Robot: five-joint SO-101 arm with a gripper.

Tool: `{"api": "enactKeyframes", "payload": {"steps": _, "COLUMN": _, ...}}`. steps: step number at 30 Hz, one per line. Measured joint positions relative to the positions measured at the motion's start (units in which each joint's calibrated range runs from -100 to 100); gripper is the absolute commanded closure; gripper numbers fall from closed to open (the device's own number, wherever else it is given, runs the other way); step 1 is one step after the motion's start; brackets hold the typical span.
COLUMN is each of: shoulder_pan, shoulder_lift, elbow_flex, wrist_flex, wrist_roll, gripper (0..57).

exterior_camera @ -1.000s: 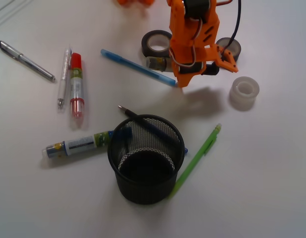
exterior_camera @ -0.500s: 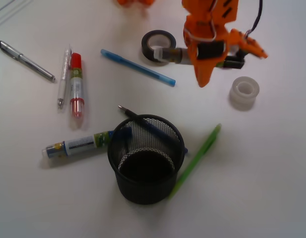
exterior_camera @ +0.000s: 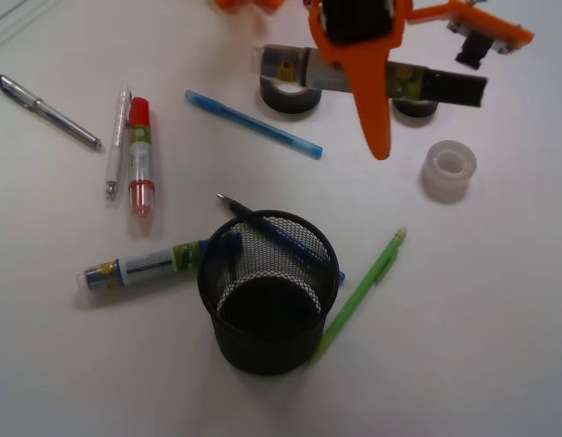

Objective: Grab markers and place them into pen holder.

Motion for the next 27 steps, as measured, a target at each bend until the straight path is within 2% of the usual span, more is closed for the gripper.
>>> {"api": "enactKeyframes", "payload": {"steps": 27, "shoulder_pan": 8.1, "shoulder_lift": 22.3, "elbow_flex": -0.5, "wrist_flex": -66.4, "wrist_roll": -32.3, "gripper": 57.0}}
